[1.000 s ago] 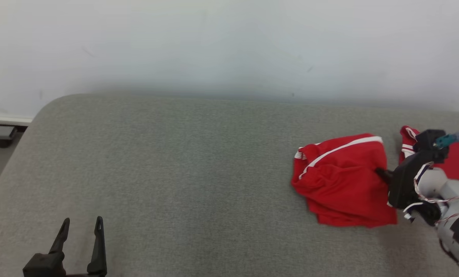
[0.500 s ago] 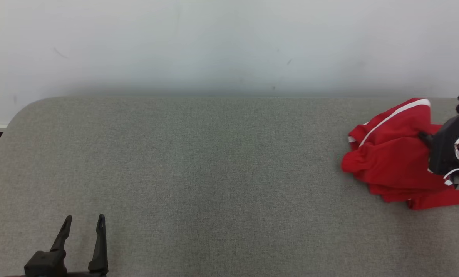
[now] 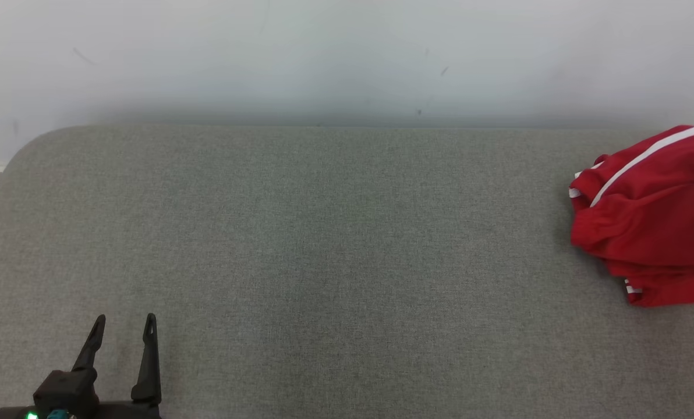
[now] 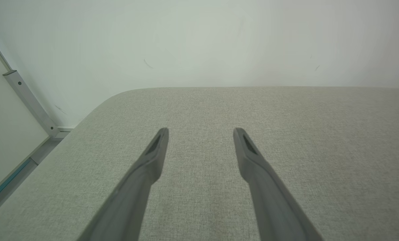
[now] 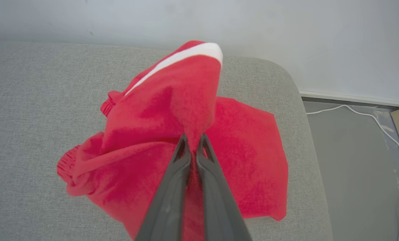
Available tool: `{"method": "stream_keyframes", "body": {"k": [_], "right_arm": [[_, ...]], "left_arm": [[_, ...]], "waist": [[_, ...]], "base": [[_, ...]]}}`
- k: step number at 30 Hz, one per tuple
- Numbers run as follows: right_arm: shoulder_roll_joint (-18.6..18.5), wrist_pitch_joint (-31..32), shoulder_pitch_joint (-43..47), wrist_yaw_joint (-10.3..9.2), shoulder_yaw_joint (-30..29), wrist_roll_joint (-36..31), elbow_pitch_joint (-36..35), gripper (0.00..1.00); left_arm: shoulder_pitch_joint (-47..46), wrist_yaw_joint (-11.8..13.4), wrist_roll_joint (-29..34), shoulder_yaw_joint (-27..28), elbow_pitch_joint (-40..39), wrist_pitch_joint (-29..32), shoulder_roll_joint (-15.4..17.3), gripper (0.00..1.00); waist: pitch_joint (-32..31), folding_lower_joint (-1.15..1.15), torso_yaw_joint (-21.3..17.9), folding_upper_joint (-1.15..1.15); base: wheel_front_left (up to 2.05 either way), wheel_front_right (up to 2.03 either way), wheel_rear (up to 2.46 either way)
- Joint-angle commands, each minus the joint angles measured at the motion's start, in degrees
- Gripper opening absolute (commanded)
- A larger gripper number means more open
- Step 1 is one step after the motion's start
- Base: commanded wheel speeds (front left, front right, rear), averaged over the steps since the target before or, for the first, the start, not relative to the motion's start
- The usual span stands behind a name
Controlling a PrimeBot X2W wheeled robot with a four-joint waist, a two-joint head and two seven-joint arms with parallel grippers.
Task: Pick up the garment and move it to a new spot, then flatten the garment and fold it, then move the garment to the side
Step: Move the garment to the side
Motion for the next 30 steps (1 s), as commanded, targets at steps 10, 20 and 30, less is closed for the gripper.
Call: {"method": "stream_keyframes", "body": {"k": [10, 20, 30], "right_arm": [[-2.50, 1.33, -3.47, -0.14, 1.16, -1.46, 3.90, 0.00], [-3.39, 1.33, -3.28, -0.14, 1.03, -1.50, 8.48, 0.00], [-4.43, 0.83, -3.75, -0.14, 2.60, -4.13, 10.76, 0.00]], "left_arm": [[-1.73, -0.30, 0.10, -0.27, -0.12, -0.41, 0.24, 1.00], [-2.28, -0.35, -0.07, -0.43, 0.21, -0.41, 0.28, 1.00], [-2.81, -0.42, -0.03, -0.58, 0.24, -0.52, 0.59, 1.00]], "waist": [[2.12, 0.00, 1.12, -0.01], [3.27, 0.00, 2.40, -0.01], [3.78, 0.00, 3.36, -0.01]], "base": [[0.00, 0.00, 0.00], [0.00, 0.00, 0.00], [0.00, 0.00, 0.00]]}}
